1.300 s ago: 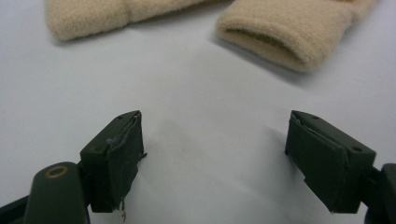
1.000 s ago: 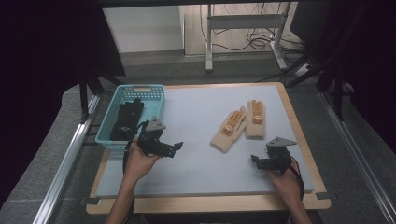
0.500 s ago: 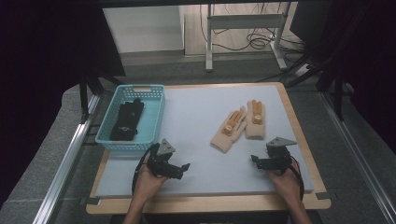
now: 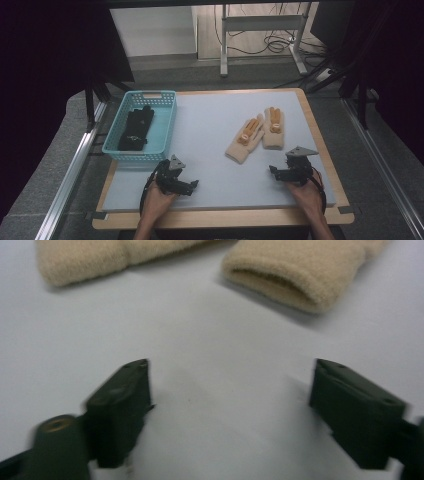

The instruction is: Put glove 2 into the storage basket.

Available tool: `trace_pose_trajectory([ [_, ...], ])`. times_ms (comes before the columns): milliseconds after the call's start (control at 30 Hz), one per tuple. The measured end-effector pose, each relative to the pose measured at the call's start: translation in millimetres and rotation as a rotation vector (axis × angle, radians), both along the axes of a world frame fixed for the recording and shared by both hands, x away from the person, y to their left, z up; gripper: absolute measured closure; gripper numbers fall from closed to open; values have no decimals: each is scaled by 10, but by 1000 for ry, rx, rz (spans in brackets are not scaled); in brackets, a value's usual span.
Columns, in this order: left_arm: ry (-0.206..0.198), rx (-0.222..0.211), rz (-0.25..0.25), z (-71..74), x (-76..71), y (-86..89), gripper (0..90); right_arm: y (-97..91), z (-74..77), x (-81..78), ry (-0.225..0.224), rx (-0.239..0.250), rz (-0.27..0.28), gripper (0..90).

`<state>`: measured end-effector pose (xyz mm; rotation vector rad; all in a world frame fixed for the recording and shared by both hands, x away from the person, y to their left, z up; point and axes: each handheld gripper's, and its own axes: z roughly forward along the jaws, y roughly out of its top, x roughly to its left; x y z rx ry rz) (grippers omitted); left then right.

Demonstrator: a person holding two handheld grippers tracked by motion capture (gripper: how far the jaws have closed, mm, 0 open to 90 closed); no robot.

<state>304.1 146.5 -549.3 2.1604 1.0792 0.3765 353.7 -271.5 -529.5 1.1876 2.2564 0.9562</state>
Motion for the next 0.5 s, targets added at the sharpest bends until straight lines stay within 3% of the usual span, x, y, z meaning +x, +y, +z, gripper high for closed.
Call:
trace_pose_trajectory([
  [167,3,-4,0,-3,3,4,0,11,55,5,0,10,17,384],
  [267,2,-4,1,-4,2,4,0,66,157,42,1,64,50,502],
  [367,2,-6,1,-5,1,5,0,190,249,142,27,109,83,597],
  [500,1,-7,3,-6,0,5,0,380,284,345,36,119,104,679],
])
